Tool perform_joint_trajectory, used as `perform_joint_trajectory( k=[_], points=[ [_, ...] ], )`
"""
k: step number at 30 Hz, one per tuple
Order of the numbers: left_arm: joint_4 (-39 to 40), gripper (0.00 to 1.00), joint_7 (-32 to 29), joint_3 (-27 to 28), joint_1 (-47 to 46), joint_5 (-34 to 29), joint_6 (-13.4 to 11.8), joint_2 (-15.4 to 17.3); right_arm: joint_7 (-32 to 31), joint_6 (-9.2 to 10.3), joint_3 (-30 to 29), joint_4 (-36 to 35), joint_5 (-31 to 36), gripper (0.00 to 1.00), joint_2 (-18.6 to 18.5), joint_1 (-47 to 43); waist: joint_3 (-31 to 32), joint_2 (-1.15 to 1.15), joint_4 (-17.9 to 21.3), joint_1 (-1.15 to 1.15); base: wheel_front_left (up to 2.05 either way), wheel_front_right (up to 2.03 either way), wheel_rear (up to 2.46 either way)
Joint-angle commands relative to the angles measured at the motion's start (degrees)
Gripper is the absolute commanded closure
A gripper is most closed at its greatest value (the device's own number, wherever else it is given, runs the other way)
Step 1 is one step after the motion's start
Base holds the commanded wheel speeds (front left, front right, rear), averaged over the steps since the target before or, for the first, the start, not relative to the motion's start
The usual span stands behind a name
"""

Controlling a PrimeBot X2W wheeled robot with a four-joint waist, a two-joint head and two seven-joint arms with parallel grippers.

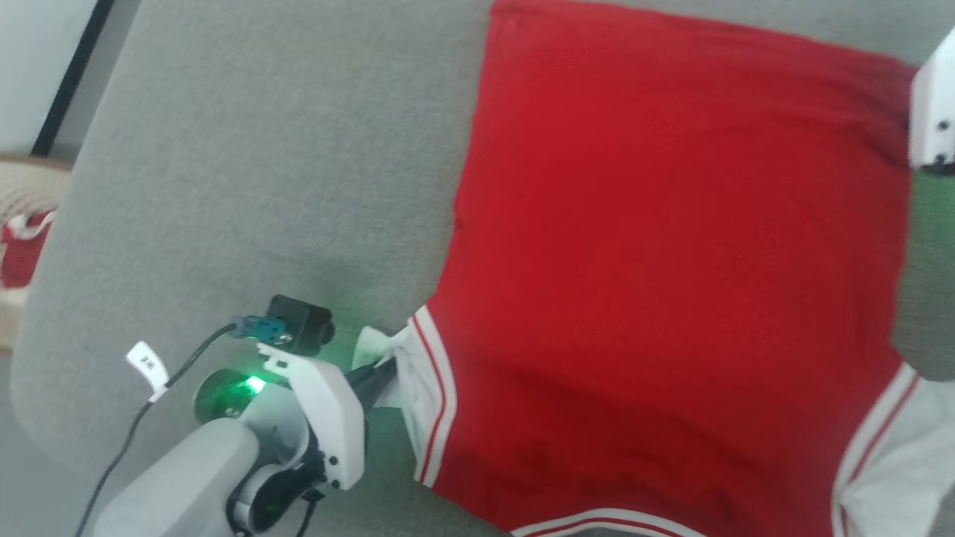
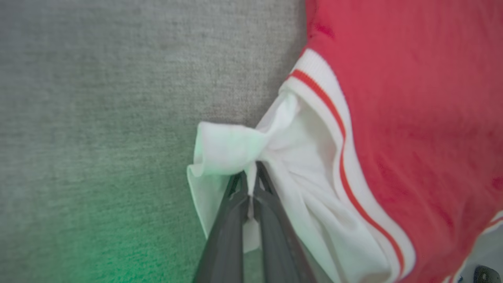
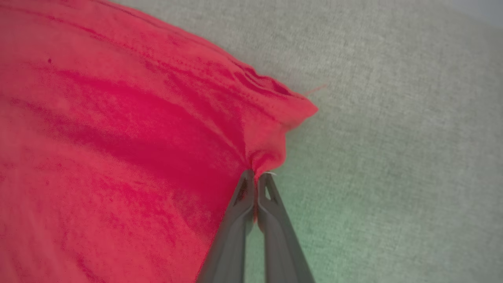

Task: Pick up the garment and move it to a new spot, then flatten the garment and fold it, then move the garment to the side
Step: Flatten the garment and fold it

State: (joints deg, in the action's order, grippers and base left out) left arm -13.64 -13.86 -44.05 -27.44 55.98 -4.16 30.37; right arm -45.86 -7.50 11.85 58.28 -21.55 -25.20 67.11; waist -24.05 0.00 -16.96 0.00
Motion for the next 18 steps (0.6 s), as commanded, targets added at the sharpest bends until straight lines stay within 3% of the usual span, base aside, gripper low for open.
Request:
perform_joint_trajectory(
  k=[1,6,12,18],
  points=[
    [-2.33,1.0,-0.03,1.16,0.47,-0.14,-2.62,1.39,0.22,0.02,1.97,-2.29,-1.75,1.0,0.27,-2.64,2.53,0.0,2.81,0.0,0.0,0.0,0.0],
    [-0.97,1.0,-0.12,2.04,2.09,0.26,-3.59,3.8,0.0,0.02,7.92,-12.63,-8.52,1.0,-1.36,-9.93,5.33,0.0,6.72,0.0,0.0,0.0,0.0],
    [0.85,1.0,-0.46,2.78,3.68,0.97,-4.58,5.67,-0.98,0.02,10.71,-24.35,-14.77,1.0,-4.74,-19.27,7.53,0.0,10.09,0.0,0.0,0.0,0.0],
    [3.36,1.0,-1.12,3.37,5.7,1.62,-6.04,8.08,-2.3,0.01,6.39,-40.2,-18.7,1.0,-7.05,-35.56,9.66,0.0,13.68,0.0,0.0,0.0,0.0]
  ],
)
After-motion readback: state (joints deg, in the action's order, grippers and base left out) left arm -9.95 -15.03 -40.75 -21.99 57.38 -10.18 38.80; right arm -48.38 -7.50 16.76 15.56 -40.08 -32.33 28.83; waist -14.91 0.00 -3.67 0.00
